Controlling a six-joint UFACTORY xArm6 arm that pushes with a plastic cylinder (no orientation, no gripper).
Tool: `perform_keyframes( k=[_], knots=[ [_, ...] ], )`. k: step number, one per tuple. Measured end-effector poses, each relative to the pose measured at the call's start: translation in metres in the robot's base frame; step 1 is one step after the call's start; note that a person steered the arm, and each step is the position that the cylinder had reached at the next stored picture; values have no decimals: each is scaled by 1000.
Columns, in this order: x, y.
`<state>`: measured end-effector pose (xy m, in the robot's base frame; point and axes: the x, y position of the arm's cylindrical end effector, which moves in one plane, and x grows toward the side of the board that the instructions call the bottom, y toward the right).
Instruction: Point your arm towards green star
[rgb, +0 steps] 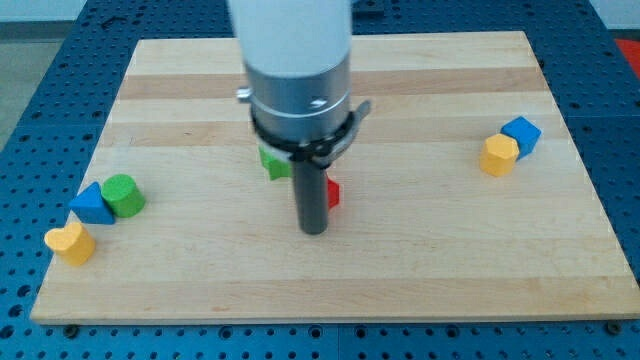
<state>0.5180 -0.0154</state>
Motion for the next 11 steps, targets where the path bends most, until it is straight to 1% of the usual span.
perform_keyframes(
  k=[1,2,3,4,5,6,7,8,9,10,11],
  knots=[
    [-33,14],
    [-52,23],
    [-38,23],
    [-13,11],
    [-10,-53],
    [-19,-107],
    [-43,-125],
    [-73,-121],
    [-97,-96],
    [-114,-76],
    [-118,-76]
  ],
)
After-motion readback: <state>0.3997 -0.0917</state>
